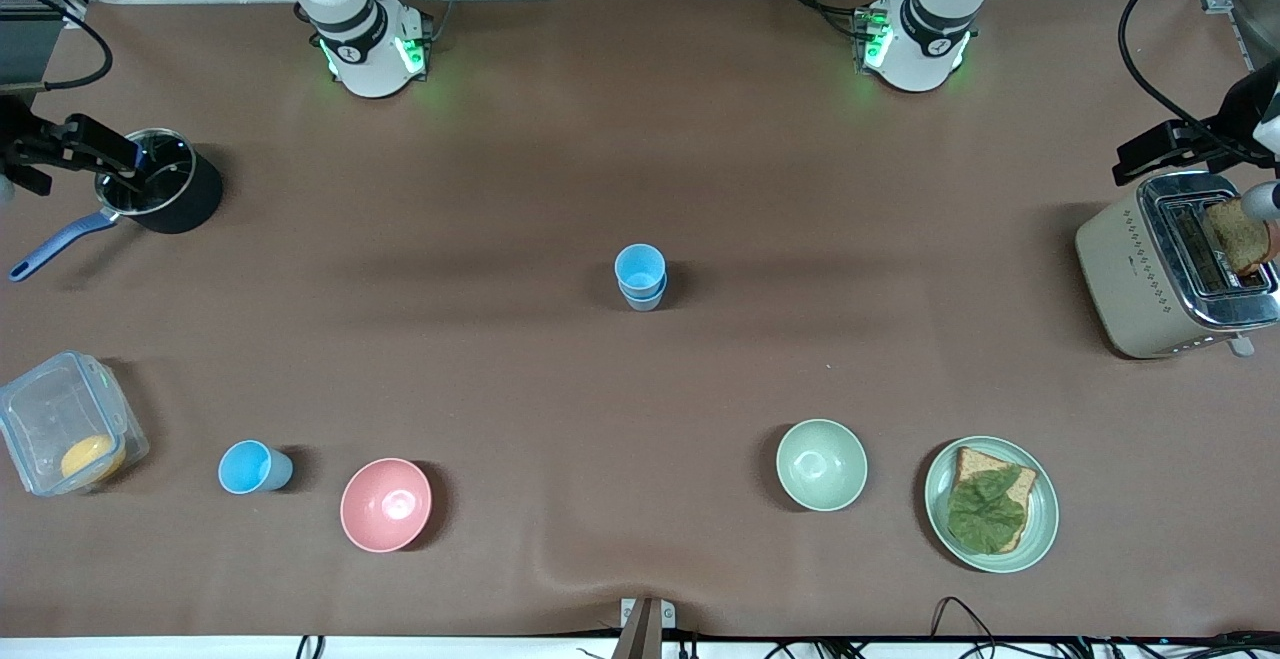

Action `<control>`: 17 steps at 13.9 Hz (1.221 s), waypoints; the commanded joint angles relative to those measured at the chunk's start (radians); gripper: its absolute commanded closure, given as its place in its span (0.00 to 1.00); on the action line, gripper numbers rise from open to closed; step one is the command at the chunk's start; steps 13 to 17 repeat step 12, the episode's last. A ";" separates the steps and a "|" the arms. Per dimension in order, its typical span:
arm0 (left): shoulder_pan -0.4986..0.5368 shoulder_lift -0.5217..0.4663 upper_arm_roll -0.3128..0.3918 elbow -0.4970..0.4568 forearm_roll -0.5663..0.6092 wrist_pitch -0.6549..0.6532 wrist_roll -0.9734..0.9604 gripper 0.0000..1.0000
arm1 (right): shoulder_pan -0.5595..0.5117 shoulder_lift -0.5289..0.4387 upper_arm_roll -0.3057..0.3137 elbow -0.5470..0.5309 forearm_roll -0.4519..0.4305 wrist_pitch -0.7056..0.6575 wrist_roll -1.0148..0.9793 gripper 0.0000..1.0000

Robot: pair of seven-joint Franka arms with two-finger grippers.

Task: Stack blue cups with both arms

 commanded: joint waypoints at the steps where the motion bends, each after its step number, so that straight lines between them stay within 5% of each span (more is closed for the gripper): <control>1: 0.006 -0.009 -0.009 0.019 0.006 -0.019 -0.003 0.00 | -0.018 -0.001 0.016 0.010 0.024 -0.002 -0.010 0.00; 17: 0.006 -0.010 -0.010 0.034 0.003 -0.019 -0.003 0.00 | -0.021 -0.002 0.013 0.010 0.061 -0.008 0.004 0.00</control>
